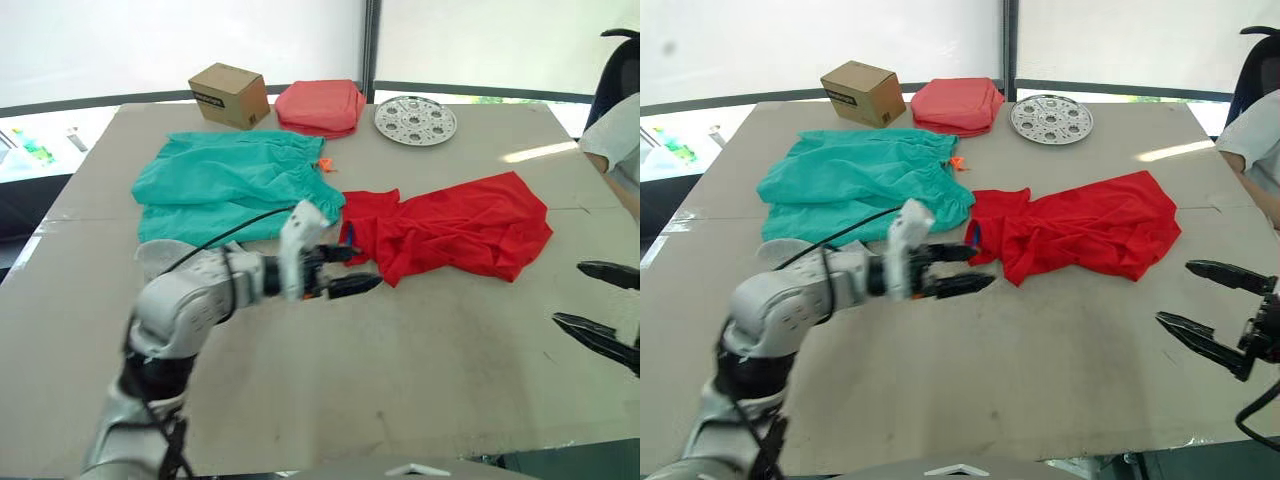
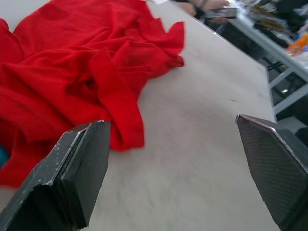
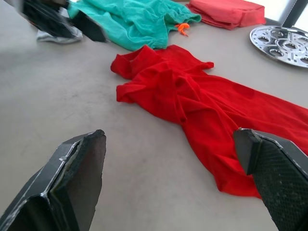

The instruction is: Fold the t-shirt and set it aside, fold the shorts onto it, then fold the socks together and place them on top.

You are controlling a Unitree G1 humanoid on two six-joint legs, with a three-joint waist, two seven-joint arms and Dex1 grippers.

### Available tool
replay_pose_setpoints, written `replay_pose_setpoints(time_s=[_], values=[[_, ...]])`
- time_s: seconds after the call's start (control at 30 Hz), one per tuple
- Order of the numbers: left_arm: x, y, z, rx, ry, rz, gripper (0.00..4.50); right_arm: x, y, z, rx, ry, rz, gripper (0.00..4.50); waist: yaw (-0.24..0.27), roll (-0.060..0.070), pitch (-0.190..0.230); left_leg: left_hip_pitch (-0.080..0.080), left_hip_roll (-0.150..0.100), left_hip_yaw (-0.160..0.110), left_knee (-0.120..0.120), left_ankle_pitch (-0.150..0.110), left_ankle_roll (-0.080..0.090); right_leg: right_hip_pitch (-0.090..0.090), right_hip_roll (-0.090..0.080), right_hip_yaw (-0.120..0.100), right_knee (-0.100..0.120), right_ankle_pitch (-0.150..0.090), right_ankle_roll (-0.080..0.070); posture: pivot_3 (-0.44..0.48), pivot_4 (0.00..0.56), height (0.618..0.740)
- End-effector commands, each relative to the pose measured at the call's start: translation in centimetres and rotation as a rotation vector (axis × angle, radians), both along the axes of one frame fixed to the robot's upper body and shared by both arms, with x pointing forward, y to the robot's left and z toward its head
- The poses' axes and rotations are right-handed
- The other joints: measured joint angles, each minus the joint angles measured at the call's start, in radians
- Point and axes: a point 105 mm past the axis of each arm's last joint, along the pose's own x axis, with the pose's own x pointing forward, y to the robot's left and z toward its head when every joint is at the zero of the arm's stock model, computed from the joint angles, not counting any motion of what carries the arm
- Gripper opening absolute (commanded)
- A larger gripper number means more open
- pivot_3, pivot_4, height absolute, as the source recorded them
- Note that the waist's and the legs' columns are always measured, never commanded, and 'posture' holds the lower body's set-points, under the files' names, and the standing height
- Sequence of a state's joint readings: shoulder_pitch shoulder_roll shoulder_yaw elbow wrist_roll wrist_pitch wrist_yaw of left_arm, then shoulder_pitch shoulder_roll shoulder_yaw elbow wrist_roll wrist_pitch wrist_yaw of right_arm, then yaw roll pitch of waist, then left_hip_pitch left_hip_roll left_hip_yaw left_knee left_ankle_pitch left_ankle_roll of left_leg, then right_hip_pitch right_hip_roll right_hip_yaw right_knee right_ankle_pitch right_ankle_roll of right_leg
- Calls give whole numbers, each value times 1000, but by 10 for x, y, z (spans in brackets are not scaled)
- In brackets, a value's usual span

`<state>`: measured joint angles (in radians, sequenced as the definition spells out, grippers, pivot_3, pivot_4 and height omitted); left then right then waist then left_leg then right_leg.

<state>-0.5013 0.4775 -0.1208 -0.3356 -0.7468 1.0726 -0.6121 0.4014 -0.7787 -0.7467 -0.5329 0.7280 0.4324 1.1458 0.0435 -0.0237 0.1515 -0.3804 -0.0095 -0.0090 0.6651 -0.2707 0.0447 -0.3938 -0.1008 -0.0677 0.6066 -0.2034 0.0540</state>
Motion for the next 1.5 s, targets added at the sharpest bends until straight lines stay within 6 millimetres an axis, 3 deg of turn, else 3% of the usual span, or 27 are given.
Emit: replay_pose_setpoints(time_s=[0.03, 0.2, 0.3, 0.43, 0.73, 1.0, 1.03, 1.07, 1.13, 1.2, 1.5], values=[[17, -17, -7, 65, -17, 48, 4456, -4, 7, 1, -19, -19, 10, 4500, -6, 0, 0, 0, 0, 1, 0, 0, 0, 0, 0, 1, 0, 0, 0, 0, 150, 740], [44, -36, -13, 98, -23, 137, 4456, -7, 9, 1, -27, -33, -10, 4500, -5, 0, 0, 0, 0, 1, 1, 0, 0, 0, 1, 1, 1, 0, 0, 0, 150, 740], [50, -45, -13, 95, -22, 153, 4061, -10, 10, 0, -29, -35, -19, 4500, -3, 0, 0, 0, 0, 1, 1, 0, 1, -1, 1, 1, 0, 0, 0, 0, 150, 740], [49, -56, -12, 95, -35, 115, 2322, -13, 11, -1, -27, -39, -28, 4500, 0, 0, 0, -1, 0, 0, 2, -1, 2, -1, 0, 0, 0, 0, 0, 0, 150, 740], [63, -68, -18, 162, -103, 141, 2322, -17, 11, -3, -41, -43, -47, 4500, -1, 0, 0, -2, 0, 0, 3, -1, 2, -1, 0, 0, 0, 0, 0, 0, 150, 740], [61, -82, -17, 119, -119, 105, 2322, -19, 11, -6, -46, -42, -66, 4500, -1, 0, 0, -2, 0, 0, 3, -2, 3, -1, -1, 0, 0, 0, 0, 0, 150, 740], [62, -83, -17, 112, -124, 102, 1767, -20, 11, -7, -46, -41, -70, 4500, -1, 0, 0, -2, 0, 0, 3, -2, 3, -1, -1, 0, 0, 0, 0, 0, 150, 740], [62, -82, -17, 109, -128, 99, 1496, -20, 10, -8, -48, -41, -76, 4500, -1, 0, 0, -2, 0, 0, 3, -2, 3, -1, -1, 0, 0, 0, 0, 0, 150, 740], [63, -80, -18, 108, -134, 87, 505, -19, 8, -10, -55, -38, -87, 4500, -2, 0, 0, -2, 0, 0, 3, -2, 3, -1, -1, 0, 0, 0, 0, 0, 150, 740], [63, -72, -18, 108, -141, 72, 56, -18, 7, -11, -64, -37, -97, 4500, -3, 0, 0, -2, 0, 0, 3, -2, 3, -1, -1, 0, 0, 0, 0, 0, 150, 740], [70, -45, -13, 92, -170, 80, 56, -1, 2, -14, -97, -51, -113, 4500, -1, 1, 0, -2, 0, 0, 3, -2, 3, -2, -1, 0, 0, 0, 0, 0, 150, 740]])
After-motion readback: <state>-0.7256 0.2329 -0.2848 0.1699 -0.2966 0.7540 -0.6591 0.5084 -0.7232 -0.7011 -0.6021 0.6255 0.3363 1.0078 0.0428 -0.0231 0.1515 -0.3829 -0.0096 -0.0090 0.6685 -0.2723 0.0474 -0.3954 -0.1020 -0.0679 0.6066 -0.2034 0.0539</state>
